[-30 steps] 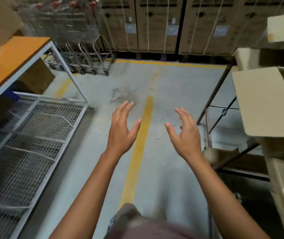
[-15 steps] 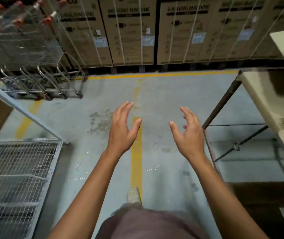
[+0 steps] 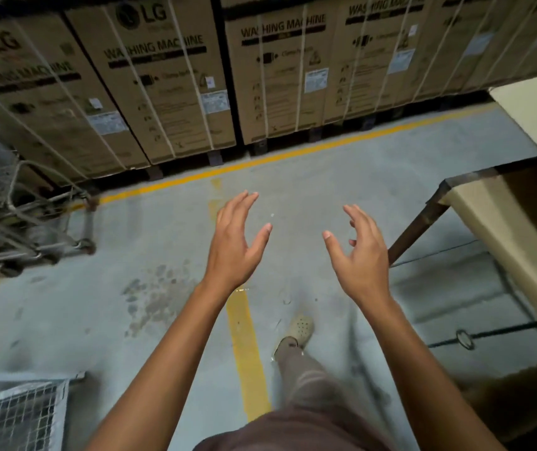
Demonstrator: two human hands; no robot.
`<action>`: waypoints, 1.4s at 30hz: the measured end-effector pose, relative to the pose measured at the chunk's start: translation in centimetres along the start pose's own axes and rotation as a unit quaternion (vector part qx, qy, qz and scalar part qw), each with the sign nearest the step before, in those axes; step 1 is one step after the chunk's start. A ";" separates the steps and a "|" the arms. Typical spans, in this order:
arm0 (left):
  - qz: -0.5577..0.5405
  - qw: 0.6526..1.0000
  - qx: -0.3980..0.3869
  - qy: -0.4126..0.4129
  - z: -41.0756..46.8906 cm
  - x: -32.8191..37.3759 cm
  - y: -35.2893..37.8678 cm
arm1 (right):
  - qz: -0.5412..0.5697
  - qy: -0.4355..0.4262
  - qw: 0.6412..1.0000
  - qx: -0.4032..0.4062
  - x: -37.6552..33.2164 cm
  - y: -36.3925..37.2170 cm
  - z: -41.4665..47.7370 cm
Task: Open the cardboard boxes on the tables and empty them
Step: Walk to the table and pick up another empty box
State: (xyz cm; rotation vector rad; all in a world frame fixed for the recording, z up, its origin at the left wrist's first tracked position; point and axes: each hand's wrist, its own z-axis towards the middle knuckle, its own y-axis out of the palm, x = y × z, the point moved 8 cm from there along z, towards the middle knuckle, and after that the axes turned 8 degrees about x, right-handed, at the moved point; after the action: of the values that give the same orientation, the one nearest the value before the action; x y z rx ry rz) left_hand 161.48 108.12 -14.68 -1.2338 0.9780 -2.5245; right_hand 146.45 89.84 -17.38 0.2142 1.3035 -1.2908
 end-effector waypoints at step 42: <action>-0.325 0.810 -0.289 0.394 69.4 33.3 67.2 | -0.207 0.192 0.827 0.486 27.8 -20.7 67.6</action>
State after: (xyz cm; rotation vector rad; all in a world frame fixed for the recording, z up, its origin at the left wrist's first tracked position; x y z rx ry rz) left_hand 183.56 8.94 -4.29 -0.6038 1.8737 -3.5829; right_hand 162.19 16.57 -4.79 0.9894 0.9071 -2.3153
